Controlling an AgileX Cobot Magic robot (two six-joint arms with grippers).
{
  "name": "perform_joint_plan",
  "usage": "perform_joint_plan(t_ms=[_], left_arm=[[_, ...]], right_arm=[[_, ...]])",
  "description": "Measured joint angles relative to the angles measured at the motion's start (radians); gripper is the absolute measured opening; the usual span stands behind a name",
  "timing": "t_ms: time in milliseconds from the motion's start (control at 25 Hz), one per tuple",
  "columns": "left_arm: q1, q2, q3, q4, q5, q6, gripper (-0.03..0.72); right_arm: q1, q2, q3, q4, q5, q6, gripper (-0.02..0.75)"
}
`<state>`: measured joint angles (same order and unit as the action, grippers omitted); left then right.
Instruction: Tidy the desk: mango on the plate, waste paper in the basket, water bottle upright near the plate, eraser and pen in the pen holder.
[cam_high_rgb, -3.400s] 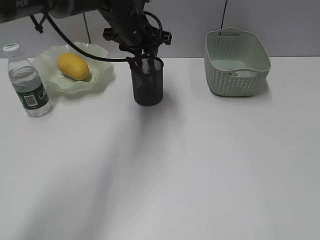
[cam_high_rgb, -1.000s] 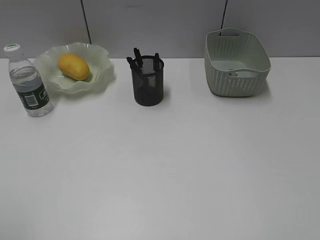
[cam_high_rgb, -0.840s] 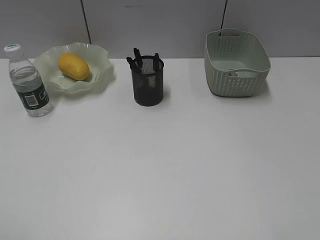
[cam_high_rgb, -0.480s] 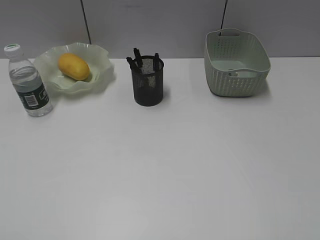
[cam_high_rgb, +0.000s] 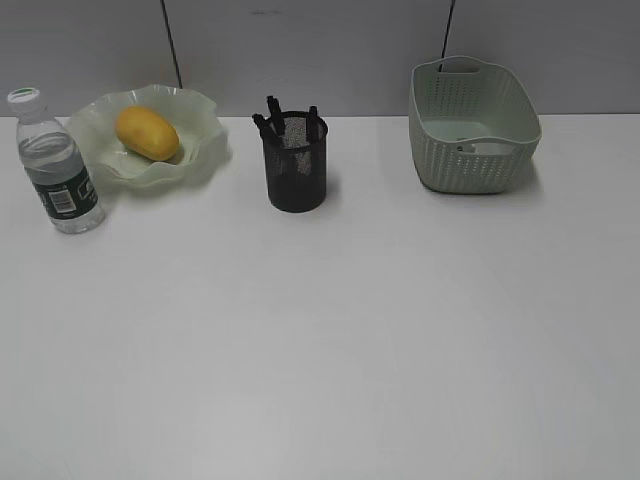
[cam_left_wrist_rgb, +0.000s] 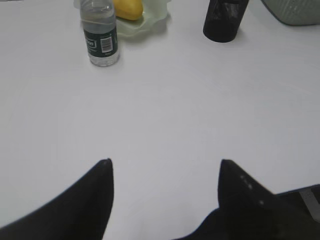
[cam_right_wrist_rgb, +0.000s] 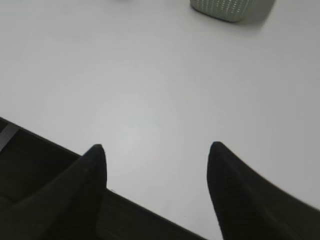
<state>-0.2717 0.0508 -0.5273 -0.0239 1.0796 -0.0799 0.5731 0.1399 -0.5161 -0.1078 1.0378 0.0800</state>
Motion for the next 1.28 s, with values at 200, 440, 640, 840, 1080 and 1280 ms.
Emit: perform_joint_plan(t_ms=[200, 440, 640, 840, 1080, 1280], left_arm=[[0.0, 0.002, 0.004, -0.014, -0.006, 0.021, 0.499], [0.0, 0.002, 0.004, -0.019, -0.007, 0.025, 0.499], [0.0, 0.002, 0.004, -0.019, -0.008, 0.027, 0.499], [0.0, 0.002, 0.004, -0.02, -0.009, 0.028, 0.499], [0.021, 0.002, 0.004, -0.021, -0.009, 0.029, 0.499], [0.108, 0.002, 0.004, -0.022, -0.01, 0.029, 0.499]], right_arm=[[0.0, 0.0, 0.006, 0.041, 0.001, 0.0, 0.502], [0.0, 0.0, 0.011, 0.044, 0.001, 0.0, 0.502], [0.0, 0.0, 0.011, 0.048, 0.001, 0.0, 0.502], [0.0, 0.0, 0.011, 0.049, 0.001, 0.0, 0.502], [-0.007, 0.0, 0.011, 0.051, 0.001, 0.0, 0.502], [-0.131, 0.0, 0.011, 0.052, 0.002, 0.0, 0.502]])
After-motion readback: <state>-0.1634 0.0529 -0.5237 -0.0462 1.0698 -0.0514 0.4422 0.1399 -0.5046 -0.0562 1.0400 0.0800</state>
